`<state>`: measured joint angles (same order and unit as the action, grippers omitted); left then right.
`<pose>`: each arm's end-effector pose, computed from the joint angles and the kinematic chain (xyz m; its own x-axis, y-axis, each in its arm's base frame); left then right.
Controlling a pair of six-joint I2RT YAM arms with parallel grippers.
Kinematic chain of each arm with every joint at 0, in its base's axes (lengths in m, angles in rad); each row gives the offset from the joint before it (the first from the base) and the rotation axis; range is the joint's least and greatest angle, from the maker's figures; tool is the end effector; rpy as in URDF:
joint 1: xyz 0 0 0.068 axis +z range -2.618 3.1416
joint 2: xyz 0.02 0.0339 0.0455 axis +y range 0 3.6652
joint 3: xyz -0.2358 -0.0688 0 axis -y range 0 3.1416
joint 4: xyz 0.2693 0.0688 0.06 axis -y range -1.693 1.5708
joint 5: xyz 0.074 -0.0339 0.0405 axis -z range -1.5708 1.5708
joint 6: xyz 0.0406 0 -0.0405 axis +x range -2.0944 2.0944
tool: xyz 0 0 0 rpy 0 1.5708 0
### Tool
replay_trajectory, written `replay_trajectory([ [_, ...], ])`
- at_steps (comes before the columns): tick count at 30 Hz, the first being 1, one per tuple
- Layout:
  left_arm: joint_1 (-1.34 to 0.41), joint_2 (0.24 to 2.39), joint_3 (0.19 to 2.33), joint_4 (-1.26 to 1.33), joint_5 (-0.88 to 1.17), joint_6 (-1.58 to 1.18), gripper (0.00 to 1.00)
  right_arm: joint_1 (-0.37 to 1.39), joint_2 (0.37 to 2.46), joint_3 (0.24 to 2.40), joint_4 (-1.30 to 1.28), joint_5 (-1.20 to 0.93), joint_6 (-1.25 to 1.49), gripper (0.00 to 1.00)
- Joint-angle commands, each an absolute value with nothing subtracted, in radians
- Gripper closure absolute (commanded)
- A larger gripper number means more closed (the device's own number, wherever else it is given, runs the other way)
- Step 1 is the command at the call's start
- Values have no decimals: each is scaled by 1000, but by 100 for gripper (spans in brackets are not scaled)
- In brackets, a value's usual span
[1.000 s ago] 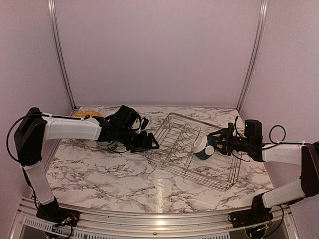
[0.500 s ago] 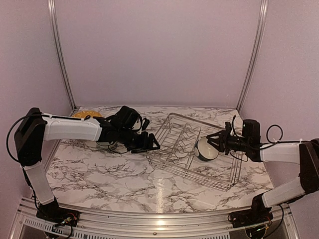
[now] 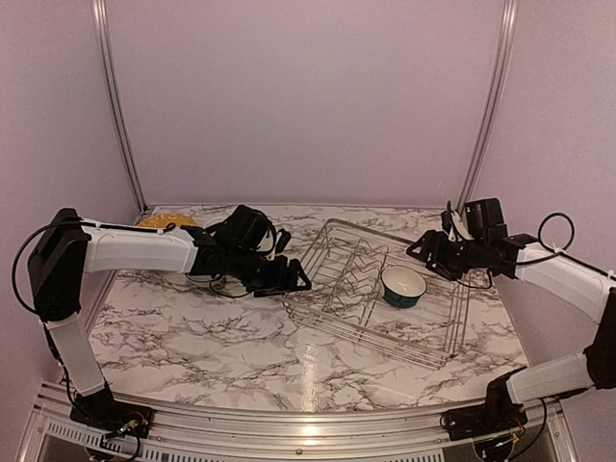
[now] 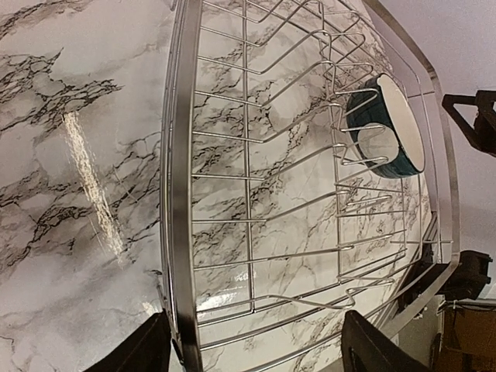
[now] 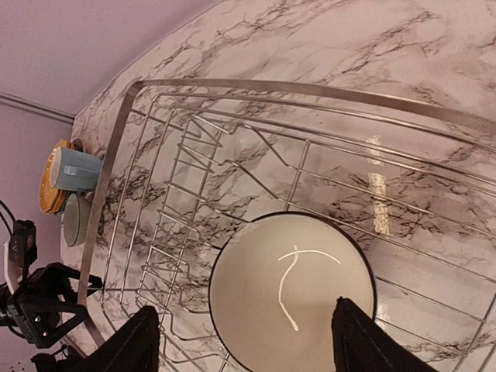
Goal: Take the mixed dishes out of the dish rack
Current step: Grab the bowl from the dish rack.
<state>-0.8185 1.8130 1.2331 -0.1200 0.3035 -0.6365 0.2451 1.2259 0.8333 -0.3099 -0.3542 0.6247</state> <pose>0.2788 -0.3156 0.1724 -0.8609 0.0898 -0.5007 0.4243 0.6697 -0.6095 0.2853 0.0859 0.2154 -0.7917 0.3674 -0.4880 -0.0263 0.7776 0.6282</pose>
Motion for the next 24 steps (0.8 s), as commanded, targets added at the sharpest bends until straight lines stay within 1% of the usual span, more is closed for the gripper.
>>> replay_trajectory([
  [1,-828,1803,1279,-177,271,-594,21,251,1276,909,-601,-104,439,21],
  [4,-828,1788,1291,-202,245,-573,18,251,1355,954,-640,-75,399,20],
  [8,-828,1761,1310,-258,187,-541,14,256,1458,1006,-669,-26,368,23],
  [12,-827,1726,1314,-305,124,-512,12,267,1522,1028,-655,-28,356,31],
  [17,-827,1689,1319,-355,55,-486,11,296,1573,1045,-633,-30,362,39],
  [24,-827,1641,1332,-393,5,-470,10,308,1600,1051,-611,-34,370,57],
])
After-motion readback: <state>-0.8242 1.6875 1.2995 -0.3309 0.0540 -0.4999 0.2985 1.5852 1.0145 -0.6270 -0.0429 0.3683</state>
